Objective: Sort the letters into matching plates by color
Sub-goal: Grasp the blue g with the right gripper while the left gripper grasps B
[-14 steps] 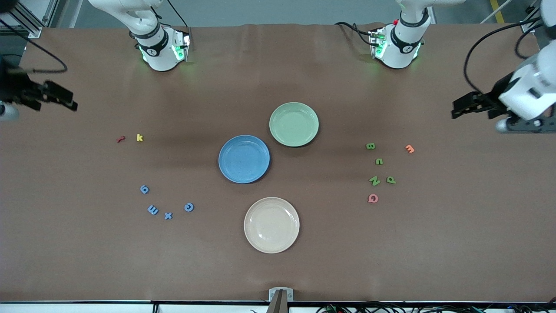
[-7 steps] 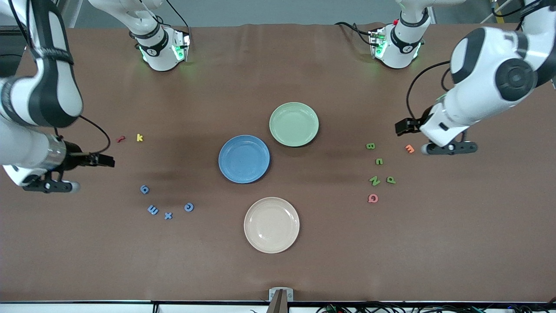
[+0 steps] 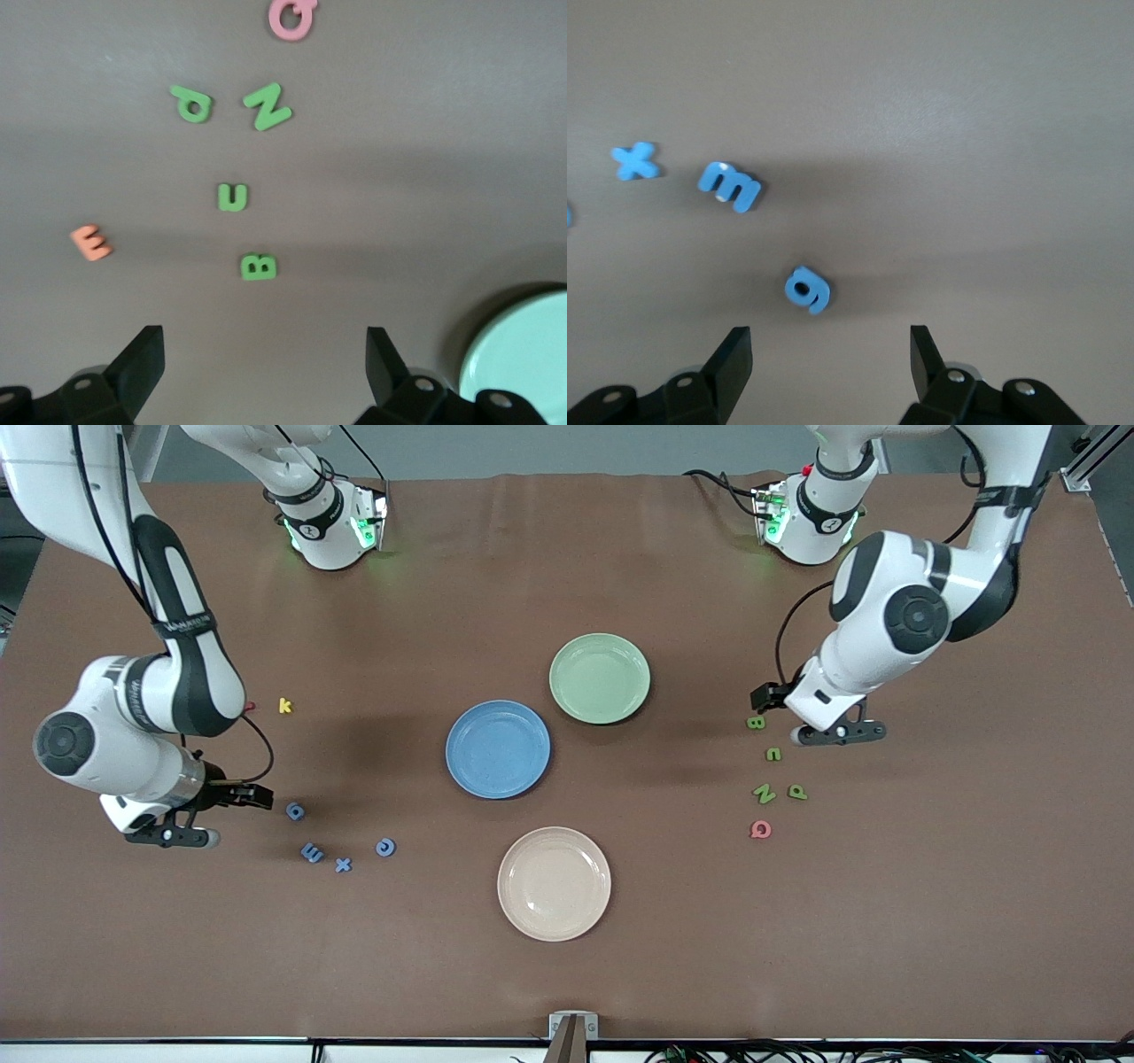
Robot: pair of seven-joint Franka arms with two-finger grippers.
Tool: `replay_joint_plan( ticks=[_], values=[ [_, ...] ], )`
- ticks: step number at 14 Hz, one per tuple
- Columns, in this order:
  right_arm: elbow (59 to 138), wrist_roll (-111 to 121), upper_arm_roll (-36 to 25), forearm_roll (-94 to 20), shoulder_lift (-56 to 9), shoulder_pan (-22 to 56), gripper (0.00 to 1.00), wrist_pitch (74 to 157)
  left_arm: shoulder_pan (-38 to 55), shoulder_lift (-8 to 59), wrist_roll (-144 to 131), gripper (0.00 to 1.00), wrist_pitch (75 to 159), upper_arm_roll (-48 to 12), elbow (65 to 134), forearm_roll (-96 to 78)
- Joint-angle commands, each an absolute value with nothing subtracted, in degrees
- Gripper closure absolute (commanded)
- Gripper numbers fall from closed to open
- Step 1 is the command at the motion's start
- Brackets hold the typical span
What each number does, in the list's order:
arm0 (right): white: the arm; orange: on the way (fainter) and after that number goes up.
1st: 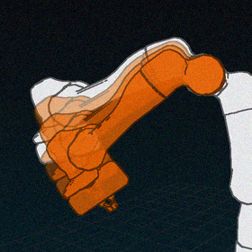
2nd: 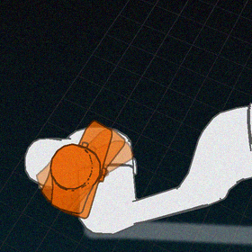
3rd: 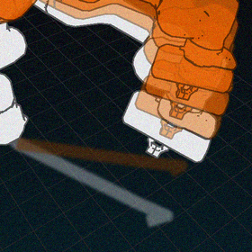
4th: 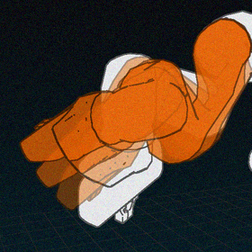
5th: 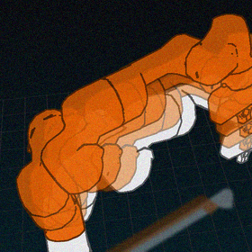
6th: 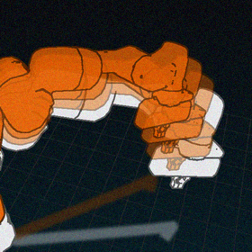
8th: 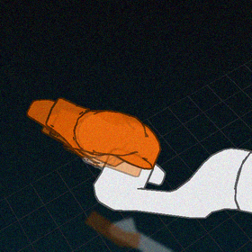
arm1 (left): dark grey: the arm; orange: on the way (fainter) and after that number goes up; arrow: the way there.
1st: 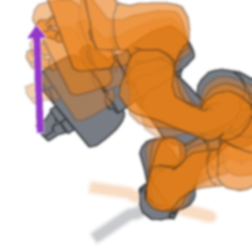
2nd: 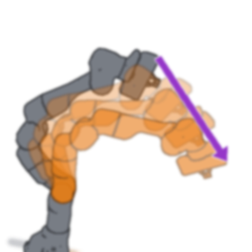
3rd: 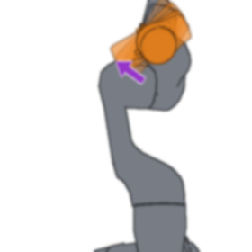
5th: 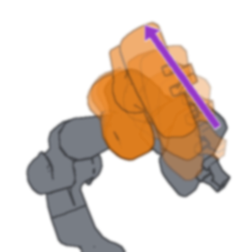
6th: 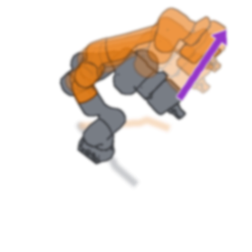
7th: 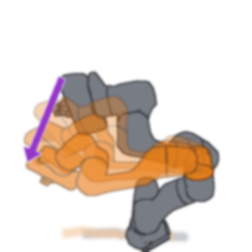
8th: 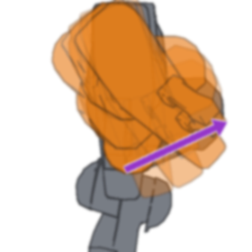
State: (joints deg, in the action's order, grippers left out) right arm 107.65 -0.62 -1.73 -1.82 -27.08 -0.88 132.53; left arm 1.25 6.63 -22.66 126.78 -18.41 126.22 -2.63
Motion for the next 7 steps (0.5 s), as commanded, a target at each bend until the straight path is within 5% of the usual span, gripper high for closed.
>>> replay_joint_plan(
  ticks=[1, 7],
  values=[
    [109.77, -0.53, -1.14, -2.20, -28.47, -1.06, 0.19, 137.27, 0.88, 7.99, -26.62, 0.00, 135.41, -20.04, 131.55, 0.08],
    [112.50, -0.53, -1.05, -2.20, -31.81, 0.18, 0.19, 144.40, 1.50, 14.32, -32.60, 0.01, 146.50, -20.30, 136.40, 7.37]
  ],
)
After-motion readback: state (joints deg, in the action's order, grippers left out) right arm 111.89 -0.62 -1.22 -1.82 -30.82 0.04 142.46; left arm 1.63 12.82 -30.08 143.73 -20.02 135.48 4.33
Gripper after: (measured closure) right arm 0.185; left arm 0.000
